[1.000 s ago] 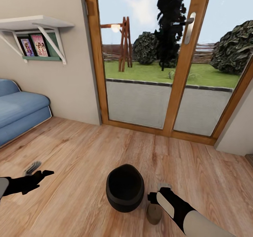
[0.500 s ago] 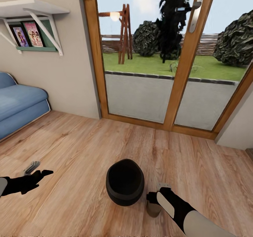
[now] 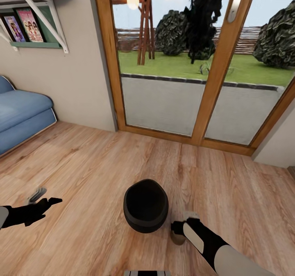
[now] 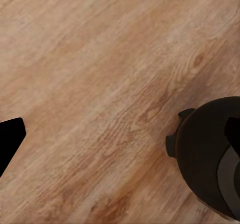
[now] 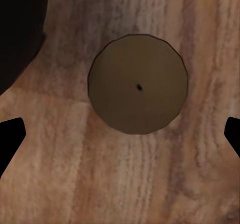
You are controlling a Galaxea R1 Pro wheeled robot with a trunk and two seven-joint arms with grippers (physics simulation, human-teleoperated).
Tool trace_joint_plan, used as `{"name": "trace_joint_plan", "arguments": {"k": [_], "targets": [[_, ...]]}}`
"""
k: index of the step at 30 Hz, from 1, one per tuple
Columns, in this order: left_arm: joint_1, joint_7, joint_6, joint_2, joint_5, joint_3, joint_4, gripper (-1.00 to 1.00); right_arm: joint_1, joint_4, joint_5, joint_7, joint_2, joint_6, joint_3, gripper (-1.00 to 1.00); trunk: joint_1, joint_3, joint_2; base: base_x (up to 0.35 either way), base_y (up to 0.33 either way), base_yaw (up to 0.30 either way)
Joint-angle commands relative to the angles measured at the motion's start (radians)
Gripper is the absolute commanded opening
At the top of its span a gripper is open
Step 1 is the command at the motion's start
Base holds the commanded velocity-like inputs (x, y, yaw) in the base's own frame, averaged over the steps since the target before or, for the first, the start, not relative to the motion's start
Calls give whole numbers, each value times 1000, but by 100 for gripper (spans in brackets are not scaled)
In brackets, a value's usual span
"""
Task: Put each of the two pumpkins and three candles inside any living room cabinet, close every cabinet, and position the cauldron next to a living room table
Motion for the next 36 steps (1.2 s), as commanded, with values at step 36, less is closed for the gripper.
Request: {"name": "trace_joint_plan", "arguments": {"k": [36], "targets": [[145,-859,12,225,49,-13,-6,100,-1,0,-10,-9,-1,-45,7,100,11,-98,-6,0,0,0]]}}
